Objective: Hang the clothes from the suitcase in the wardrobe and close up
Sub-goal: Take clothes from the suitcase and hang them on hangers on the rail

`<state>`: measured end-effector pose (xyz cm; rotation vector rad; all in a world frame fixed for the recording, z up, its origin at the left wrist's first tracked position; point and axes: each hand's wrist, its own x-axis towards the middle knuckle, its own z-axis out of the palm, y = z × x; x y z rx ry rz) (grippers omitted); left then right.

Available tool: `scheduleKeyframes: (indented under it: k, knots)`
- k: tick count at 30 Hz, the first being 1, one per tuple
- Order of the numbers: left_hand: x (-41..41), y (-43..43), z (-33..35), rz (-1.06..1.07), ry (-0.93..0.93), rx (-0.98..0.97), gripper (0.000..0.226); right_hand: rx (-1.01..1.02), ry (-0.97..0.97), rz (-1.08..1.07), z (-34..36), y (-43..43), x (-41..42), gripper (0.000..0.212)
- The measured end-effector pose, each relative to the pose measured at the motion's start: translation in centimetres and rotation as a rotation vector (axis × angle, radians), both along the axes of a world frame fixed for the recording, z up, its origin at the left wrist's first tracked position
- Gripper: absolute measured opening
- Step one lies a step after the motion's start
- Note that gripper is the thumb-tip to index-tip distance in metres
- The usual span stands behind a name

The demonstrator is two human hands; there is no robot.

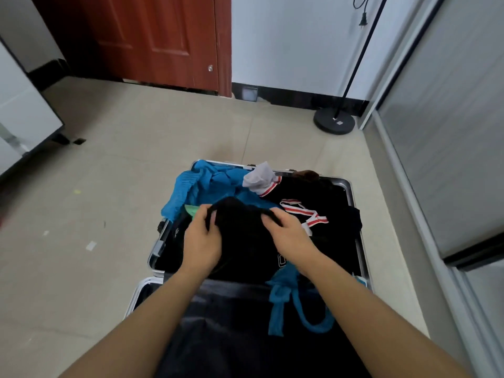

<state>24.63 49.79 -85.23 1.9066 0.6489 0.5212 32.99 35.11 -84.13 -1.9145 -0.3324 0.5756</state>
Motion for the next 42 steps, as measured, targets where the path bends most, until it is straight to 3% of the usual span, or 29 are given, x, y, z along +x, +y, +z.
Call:
scheduleKeyframes:
  k: [3, 11, 15, 22, 25, 29, 32, 35, 37, 40, 42]
  knots:
    - [1.6, 0.1, 6.2, 0.038, -0.149, -0.195, 0.016, 0.187, 0.136, -0.085, 4.8, 0.2, 1.2, 0.017]
    - [0.6, -1.2, 24.8, -0.029, -0.271, -0.699, 0.017, 0.399, 0.424, -0.073, 18.3, -1.2, -0.9, 0.058]
    - [0.0, -1.9, 36.8, -0.106, -0.280, -0.836, 0.020, 0.145, 0.319, -0.077, 27.5, -2.8, -2.0, 0.070]
    - [-0.7, -1.2, 60.8, -0.204, -0.295, -0.733, 0.033, 0.180, 0.055, -0.194, 51.9, -5.1, -2.5, 0.022]
    - [-2.0, -0.7, 70.2, -0.190, -0.356, -0.673, 0.039, 0.174, -0.103, -0.211, 62.3, -6.3, -2.5, 0.023]
    - [-4.0, -0.3, 79.9, -0.147, -0.460, -0.635, 0.023, 0.089, -0.331, -0.188, 73.8, -8.4, -3.9, 0.020]
    - [-5.3, -0.1, 84.9, -0.057, -0.556, -0.625, 0.024, 0.067, -0.365, -0.063, 80.3, -10.4, -5.1, 0.030]
    - [-7.1, -0.7, 88.5, 0.005, -0.621, -0.634, 0.027, -0.183, -0.329, 0.059, 84.1, -12.6, -6.0, 0.037]
    - [-8.4, -1.0, 89.4, -0.025, -0.610, -0.621, 0.028, -0.468, -0.484, 0.015, 85.4, -13.7, -6.5, 0.023]
    - [-10.2, -1.1, 88.9, -0.151, -0.430, -0.459, 0.025, -0.971, -0.781, -0.138, 87.1, -14.5, -8.2, 0.035]
    - [-11.7, -1.2, 87.8, -0.343, -0.243, -0.270, 0.025, -1.050, -0.870, -0.249, 88.0, -14.6, -9.3, 0.029]
